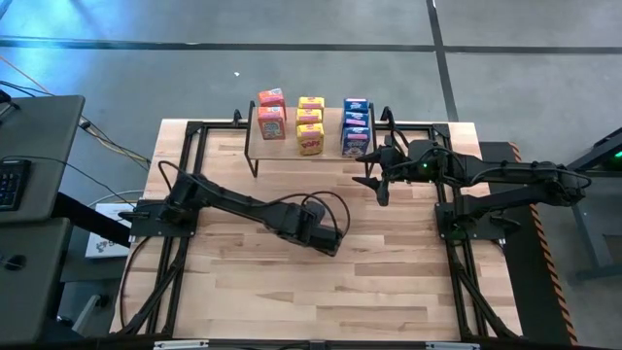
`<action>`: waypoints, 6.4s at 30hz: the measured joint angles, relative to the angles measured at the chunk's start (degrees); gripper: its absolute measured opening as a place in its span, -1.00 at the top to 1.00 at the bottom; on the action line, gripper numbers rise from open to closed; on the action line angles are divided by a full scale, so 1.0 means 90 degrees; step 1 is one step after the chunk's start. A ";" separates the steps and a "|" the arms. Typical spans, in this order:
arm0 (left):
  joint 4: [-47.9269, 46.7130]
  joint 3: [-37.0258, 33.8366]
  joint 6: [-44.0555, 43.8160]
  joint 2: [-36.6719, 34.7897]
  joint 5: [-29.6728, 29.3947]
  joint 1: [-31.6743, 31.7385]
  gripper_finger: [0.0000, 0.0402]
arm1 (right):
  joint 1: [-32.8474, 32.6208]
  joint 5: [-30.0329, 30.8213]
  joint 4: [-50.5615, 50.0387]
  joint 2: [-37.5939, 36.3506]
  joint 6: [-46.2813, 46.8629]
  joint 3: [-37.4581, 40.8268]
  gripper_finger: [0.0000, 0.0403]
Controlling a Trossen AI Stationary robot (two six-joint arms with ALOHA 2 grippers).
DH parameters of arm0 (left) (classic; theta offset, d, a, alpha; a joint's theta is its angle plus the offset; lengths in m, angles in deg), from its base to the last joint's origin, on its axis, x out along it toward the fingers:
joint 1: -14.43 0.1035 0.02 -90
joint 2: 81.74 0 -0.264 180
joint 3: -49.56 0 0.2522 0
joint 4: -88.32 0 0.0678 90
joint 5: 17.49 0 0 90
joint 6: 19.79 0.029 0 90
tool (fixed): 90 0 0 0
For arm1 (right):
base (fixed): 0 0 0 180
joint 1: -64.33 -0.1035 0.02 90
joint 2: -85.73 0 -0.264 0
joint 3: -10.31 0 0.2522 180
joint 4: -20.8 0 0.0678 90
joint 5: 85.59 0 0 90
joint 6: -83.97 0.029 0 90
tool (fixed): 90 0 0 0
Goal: Stack cereal on shelf
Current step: Put the orange cereal box on the shelf aligned with the other orange cereal boxes
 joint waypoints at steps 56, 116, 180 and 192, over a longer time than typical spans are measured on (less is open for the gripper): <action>-0.0898 0.0007 0.2301 -0.0392 0.0475 0.0213 0.40 | 0.0001 -0.0001 -0.0041 -0.0001 0.0000 0.0000 -0.28; -0.1853 0.0010 1.2290 -0.2446 0.1469 0.4812 0.40 | -0.0001 -0.0001 -0.0093 0.0000 0.0000 0.0000 -0.28; -0.1655 0.0184 1.2231 -0.2389 0.1417 0.5042 -0.04 | -0.0001 0.0001 -0.0096 0.0000 0.0000 0.0000 -0.28; -0.1695 0.0265 1.2171 -0.2567 0.1385 0.5042 -0.04 | -0.0001 0.0001 -0.0096 0.0000 -0.0001 0.0000 -0.28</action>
